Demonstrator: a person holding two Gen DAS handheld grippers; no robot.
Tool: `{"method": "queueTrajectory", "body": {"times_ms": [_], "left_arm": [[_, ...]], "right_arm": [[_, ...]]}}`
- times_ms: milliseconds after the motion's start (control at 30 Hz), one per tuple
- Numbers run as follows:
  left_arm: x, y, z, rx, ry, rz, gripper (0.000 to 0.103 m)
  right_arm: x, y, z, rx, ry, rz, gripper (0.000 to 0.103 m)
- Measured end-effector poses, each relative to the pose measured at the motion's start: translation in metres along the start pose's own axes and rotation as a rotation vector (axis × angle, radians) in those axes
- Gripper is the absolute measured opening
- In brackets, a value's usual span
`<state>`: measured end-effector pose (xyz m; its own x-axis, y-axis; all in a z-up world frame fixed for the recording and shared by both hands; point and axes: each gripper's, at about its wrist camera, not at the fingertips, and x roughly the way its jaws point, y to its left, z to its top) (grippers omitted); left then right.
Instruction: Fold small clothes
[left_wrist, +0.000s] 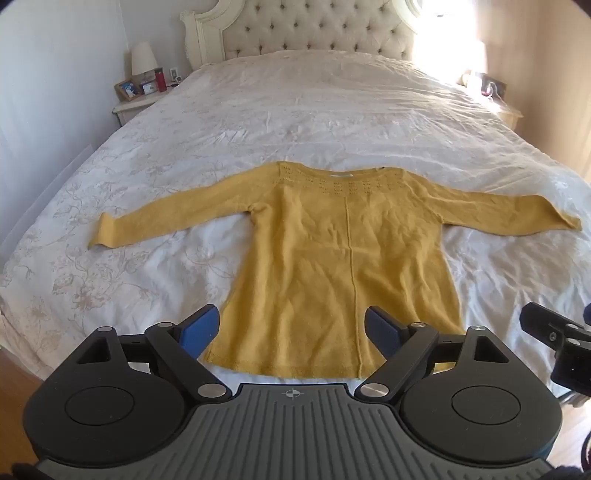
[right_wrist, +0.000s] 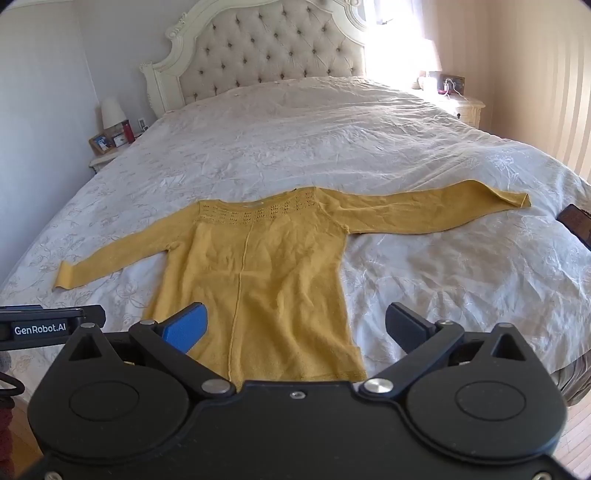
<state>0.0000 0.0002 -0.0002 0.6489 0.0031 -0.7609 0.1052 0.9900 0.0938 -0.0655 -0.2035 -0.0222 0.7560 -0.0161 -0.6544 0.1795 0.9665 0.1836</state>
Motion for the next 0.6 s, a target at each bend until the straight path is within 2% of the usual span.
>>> {"method": "queueTrajectory", "body": {"times_ms": [100,133,167,600], "left_arm": [[0.002,0.001,0.000,-0.001,0.006,0.004,0.086],[-0.006,0.000,-0.001,0.004,-0.017,0.004,0.086],[-0.010,0.004,-0.003,-0.002,-0.026,-0.010,0.086],[-0.016,0.013,-0.011,-0.004,-0.006,-0.014,0.086]], "right_arm": [[0.001,-0.003,-0.001,0.005,0.002,-0.006,0.102],[0.001,-0.004,-0.001,0.004,-0.001,-0.011,0.102],[-0.003,0.009,0.000,-0.035,-0.015,-0.019,0.102],[-0.013,0.007,-0.002,-0.001,0.003,-0.019,0.102]]}}
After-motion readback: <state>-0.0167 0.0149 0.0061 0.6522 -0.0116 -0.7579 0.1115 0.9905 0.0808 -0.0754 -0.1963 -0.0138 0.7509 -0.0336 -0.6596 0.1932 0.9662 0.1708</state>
